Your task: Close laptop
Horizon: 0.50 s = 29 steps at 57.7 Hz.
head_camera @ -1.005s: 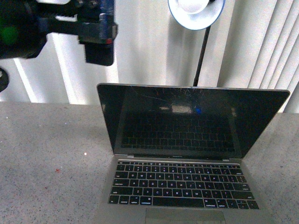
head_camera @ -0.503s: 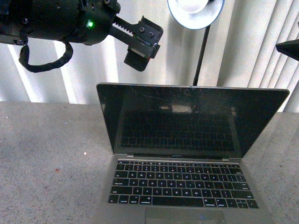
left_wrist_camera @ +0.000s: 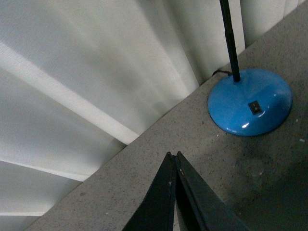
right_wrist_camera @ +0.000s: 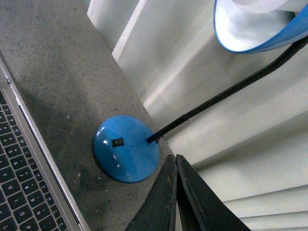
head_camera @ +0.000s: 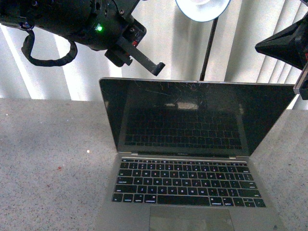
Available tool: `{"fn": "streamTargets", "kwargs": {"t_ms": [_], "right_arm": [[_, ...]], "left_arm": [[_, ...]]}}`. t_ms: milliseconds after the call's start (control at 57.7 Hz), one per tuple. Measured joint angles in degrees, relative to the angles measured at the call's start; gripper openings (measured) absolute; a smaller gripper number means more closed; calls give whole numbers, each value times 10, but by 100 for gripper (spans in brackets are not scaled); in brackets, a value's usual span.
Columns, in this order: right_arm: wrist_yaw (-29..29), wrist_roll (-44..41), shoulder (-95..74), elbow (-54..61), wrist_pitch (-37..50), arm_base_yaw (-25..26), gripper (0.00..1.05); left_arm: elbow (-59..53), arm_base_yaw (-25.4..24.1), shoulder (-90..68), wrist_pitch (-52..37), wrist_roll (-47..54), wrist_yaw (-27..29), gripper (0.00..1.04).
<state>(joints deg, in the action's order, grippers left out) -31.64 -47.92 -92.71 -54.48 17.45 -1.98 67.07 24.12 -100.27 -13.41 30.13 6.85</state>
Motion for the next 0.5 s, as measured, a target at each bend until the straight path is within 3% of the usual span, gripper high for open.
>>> {"fn": "streamTargets", "kwargs": {"t_ms": [503], "right_arm": [[-8, -40, -20, -23, -56, -15, 3]], "left_arm": [[18, 10, -10, 79, 24, -10, 4]]}}
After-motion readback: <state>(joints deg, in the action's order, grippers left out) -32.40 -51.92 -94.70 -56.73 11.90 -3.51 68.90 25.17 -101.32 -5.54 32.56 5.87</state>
